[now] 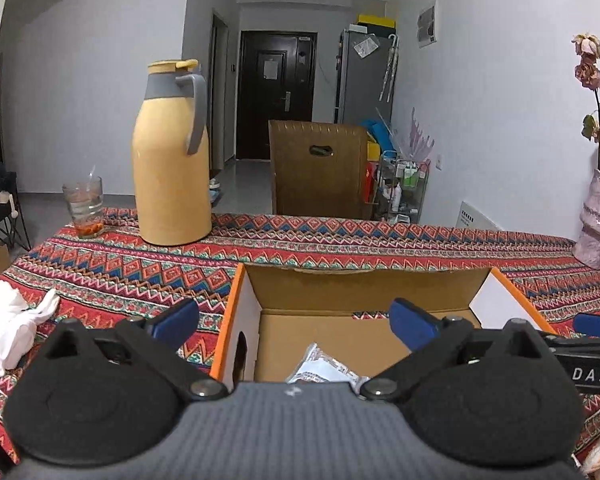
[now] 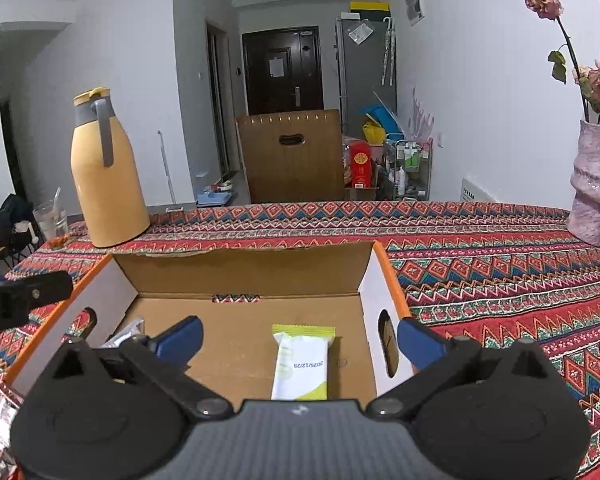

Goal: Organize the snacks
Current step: 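Lower both held packets into the cardboard box and open both grippers, then withdraw both grippers from the box back toward the snack pile, then grasp the silver-red chip bag with the right gripper and lift it, then grasp the white cracker packet with the left gripper while the right gripper holds the chip bag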

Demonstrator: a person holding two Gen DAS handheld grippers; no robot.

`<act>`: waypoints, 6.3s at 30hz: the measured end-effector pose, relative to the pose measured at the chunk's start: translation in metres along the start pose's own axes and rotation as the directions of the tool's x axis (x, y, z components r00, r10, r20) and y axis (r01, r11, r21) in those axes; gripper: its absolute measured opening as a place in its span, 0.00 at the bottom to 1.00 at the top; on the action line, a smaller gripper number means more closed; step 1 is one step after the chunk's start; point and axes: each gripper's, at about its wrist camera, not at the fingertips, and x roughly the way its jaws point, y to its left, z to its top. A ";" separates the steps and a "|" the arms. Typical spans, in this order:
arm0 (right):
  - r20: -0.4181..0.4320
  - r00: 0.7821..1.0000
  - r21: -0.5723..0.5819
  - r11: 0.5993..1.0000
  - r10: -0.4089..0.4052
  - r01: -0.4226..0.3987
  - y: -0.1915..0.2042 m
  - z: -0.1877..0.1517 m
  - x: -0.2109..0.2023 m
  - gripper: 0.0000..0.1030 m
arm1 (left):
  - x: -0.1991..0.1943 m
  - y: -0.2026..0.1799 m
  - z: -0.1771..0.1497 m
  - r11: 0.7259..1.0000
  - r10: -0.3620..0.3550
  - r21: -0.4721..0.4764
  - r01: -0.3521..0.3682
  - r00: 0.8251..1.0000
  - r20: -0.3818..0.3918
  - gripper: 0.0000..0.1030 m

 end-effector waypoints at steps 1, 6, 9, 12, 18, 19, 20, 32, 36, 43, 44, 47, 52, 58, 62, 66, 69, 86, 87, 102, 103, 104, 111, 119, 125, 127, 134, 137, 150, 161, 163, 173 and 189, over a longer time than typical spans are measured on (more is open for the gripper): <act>0.005 1.000 -0.001 1.000 0.001 -0.001 0.000 0.001 -0.003 1.00 | -0.003 0.001 0.001 1.000 0.004 -0.003 -0.004 1.000 0.003 1.00; 0.052 0.999 -0.005 1.000 0.006 -0.006 0.003 0.006 -0.027 1.00 | -0.021 0.005 0.009 1.000 0.008 -0.011 -0.008 1.000 0.021 1.00; 0.064 0.998 -0.016 1.000 0.001 0.000 0.004 0.006 -0.039 1.00 | -0.032 0.005 0.009 1.000 0.010 0.006 -0.010 1.000 0.024 1.00; 0.075 0.997 -0.024 1.000 -0.001 0.003 0.004 0.005 -0.053 1.00 | -0.046 0.009 0.008 1.000 0.017 0.014 -0.017 0.999 0.029 1.00; 0.096 0.995 -0.027 1.000 -0.003 0.006 0.003 -0.006 -0.082 1.00 | -0.074 0.015 0.000 1.000 0.013 0.018 -0.014 0.999 0.044 1.00; 0.096 0.995 -0.025 1.000 -0.004 0.006 0.002 -0.009 -0.087 1.00 | -0.078 0.017 -0.002 1.000 0.012 0.019 -0.013 0.999 0.042 1.00; 0.097 0.995 -0.024 1.000 -0.003 0.006 0.001 -0.012 -0.091 1.00 | -0.082 0.018 -0.004 1.000 0.011 0.020 -0.012 0.999 0.039 1.00; 0.103 0.995 -0.004 1.000 -0.001 0.001 -0.007 -0.060 -0.141 1.00 | -0.121 0.041 -0.050 1.000 0.016 0.002 -0.016 1.000 -0.002 1.00; 0.110 0.994 -0.010 1.000 -0.001 0.003 -0.006 -0.078 -0.154 1.00 | -0.131 0.052 -0.065 1.000 0.022 -0.003 -0.022 1.000 -0.004 1.00; 0.140 0.990 -0.037 0.999 -0.019 0.025 -0.009 -0.114 -0.173 1.00 | -0.146 0.079 -0.098 0.999 0.052 -0.013 -0.052 0.998 -0.020 1.00; 0.136 0.990 -0.042 0.999 -0.024 0.030 -0.009 -0.119 -0.175 1.00 | -0.148 0.082 -0.102 0.998 0.055 -0.023 -0.056 0.998 -0.029 1.00; 0.105 0.994 -0.032 0.999 -0.029 0.033 -0.012 -0.135 -0.176 1.00 | -0.153 0.090 -0.111 0.998 0.046 -0.048 -0.048 0.998 -0.045 1.00; 0.067 0.997 -0.003 1.000 -0.023 0.023 -0.009 -0.149 -0.172 1.00 | -0.157 0.089 -0.118 0.998 0.023 -0.049 -0.025 0.999 -0.045 1.00; 0.055 0.998 -0.026 1.000 -0.015 0.016 0.001 -0.150 -0.171 1.00 | -0.153 0.087 -0.122 0.998 0.012 -0.055 -0.016 0.998 -0.058 1.00; 0.048 0.998 -0.038 0.999 -0.033 0.035 0.005 -0.146 -0.166 0.99 | -0.152 0.087 -0.123 0.998 0.011 -0.054 -0.014 0.998 -0.064 1.00; 0.013 0.999 -0.054 0.997 -0.049 0.050 0.004 -0.129 -0.152 0.99 | -0.151 0.085 -0.123 0.999 0.007 -0.049 -0.010 0.998 -0.069 1.00; -0.068 0.997 -0.066 0.997 -0.048 0.044 0.003 -0.116 -0.131 0.91 | -0.150 0.083 -0.124 0.999 0.005 -0.041 -0.008 0.997 -0.074 1.00; -0.311 0.950 -0.017 1.000 -0.011 0.006 0.000 -0.103 -0.068 0.61 | -0.143 0.080 -0.127 0.999 -0.011 -0.040 0.007 0.995 -0.095 1.00; -0.307 0.952 -0.016 1.000 -0.008 0.003 -0.001 -0.102 -0.070 0.57 | -0.143 0.080 -0.128 0.999 -0.011 -0.041 0.007 0.995 -0.097 1.00; -0.040 0.999 0.078 0.997 0.012 -0.009 -0.014 -0.116 -0.133 0.32 | -0.137 0.085 -0.122 0.999 0.006 -0.031 -0.009 0.994 -0.109 1.00; -0.020 1.000 0.094 0.995 0.018 -0.016 -0.015 -0.117 -0.137 0.32 | -0.135 0.085 -0.120 1.000 0.012 -0.022 -0.015 0.994 -0.110 1.00; -0.007 1.000 0.101 0.995 0.019 -0.018 -0.016 -0.118 -0.140 0.32 | -0.133 0.086 -0.117 1.000 0.018 -0.014 -0.019 0.994 -0.110 1.00; 0.057 0.998 0.129 0.992 -0.013 0.005 -0.023 -0.119 -0.150 0.32 | -0.103 0.099 -0.095 0.997 0.069 0.035 -0.065 0.986 -0.154 1.00; 0.080 0.995 0.161 0.986 -0.053 0.040 -0.034 -0.121 -0.150 0.32 | -0.037 0.106 -0.080 0.995 0.087 0.070 -0.069 0.948 -0.308 1.00; 0.089 0.992 0.196 0.978 -0.087 0.068 -0.045 -0.123 -0.150 0.32 | -0.004 0.103 -0.082 0.997 0.073 0.055 -0.056 0.920 -0.384 1.00; 0.090 0.991 0.203 0.976 -0.098 0.078 -0.048 -0.124 -0.149 0.32 | 0.005 0.104 -0.084 0.998 0.065 0.040 -0.053 0.910 -0.409 1.00; 0.087 0.989 0.225 0.970 -0.119 0.097 -0.058 -0.125 -0.146 0.32 | 0.016 0.108 -0.089 0.997 0.075 0.020 -0.073 0.891 -0.448 1.00; 0.081 0.990 0.231 0.968 -0.116 0.094 -0.059 -0.126 -0.144 0.32 | 0.014 0.105 -0.090 0.997 0.081 0.035 -0.073 0.892 -0.445 0.99; 0.069 0.992 0.235 0.968 -0.106 0.087 -0.058 -0.129 -0.141 0.32 | 0.000 0.105 -0.091 0.997 0.070 0.038 -0.060 0.913 -0.401 0.75; 0.067 0.993 0.227 0.971 -0.095 0.077 -0.053 -0.132 -0.145 0.32 | -0.017 0.106 -0.095 0.997 0.070 0.045 -0.058 0.937 -0.343 0.54; 0.067 0.993 0.226 0.971 -0.093 0.076 -0.053 -0.132 -0.146 0.32 | -0.021 0.103 -0.097 0.996 0.086 0.061 -0.069 0.941 -0.328 0.54; 0.076 0.994 0.211 0.975 -0.080 0.063 -0.046 -0.133 -0.152 0.32 | -0.040 0.104 -0.092 0.995 0.095 0.067 -0.080 0.957 -0.274 0.26; 0.072 0.995 0.212 0.976 -0.074 0.057 -0.047 -0.134 -0.151 0.32 | -0.013 0.090 -0.094 0.995 0.100 0.058 -0.084 0.924 -0.368 0.86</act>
